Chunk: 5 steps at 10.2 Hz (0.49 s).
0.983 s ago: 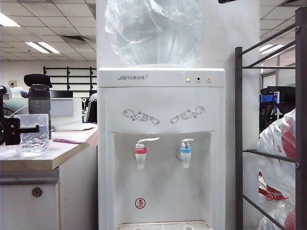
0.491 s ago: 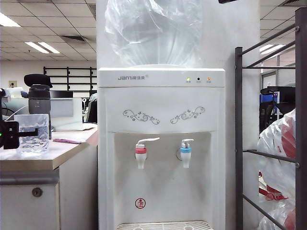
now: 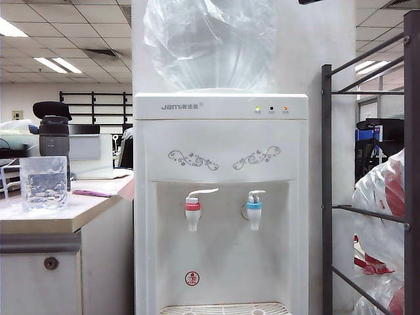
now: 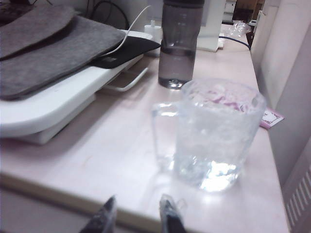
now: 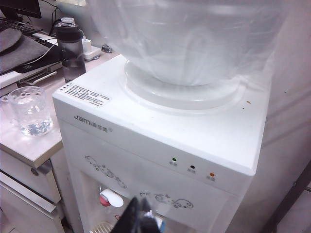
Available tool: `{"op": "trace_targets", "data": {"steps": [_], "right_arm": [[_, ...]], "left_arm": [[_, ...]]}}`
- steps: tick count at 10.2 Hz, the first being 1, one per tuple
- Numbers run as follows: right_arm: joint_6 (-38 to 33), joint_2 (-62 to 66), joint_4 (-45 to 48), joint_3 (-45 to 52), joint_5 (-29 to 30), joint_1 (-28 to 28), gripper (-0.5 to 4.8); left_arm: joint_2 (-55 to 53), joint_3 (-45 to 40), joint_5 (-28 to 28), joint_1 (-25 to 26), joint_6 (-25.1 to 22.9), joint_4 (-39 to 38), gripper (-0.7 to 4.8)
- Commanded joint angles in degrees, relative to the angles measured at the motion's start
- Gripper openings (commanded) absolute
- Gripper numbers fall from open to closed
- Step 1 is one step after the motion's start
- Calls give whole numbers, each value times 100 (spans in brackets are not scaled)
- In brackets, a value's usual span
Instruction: Pick up the plastic mug from the left desk, go to the hot water outlet of the water dispenser, press the vertical switch to get some water, then put the mug back on the desk.
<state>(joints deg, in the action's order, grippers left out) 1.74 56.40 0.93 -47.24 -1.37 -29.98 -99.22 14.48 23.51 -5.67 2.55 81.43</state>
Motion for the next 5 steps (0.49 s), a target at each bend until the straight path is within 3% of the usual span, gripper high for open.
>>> {"op": "trace_targets", "data": {"steps": [1, 2, 3, 5], "right_arm": [[-22, -11, 61, -15, 0, -2, -1], [-22, -11, 59, -15, 0, -2, -1], [-22, -11, 59, -15, 0, -2, -1], [-22, -363, -273, -7, -146, -28, -1]], "left_arm": [[748, -669, 90, -7, 258, 173, 125], [1611, -909, 85, -7, 238, -667, 125], [3574, -1080, 76, -7, 240, -2337, 125], [5560, -1113, 72, -7, 240, -3294, 125]]}}
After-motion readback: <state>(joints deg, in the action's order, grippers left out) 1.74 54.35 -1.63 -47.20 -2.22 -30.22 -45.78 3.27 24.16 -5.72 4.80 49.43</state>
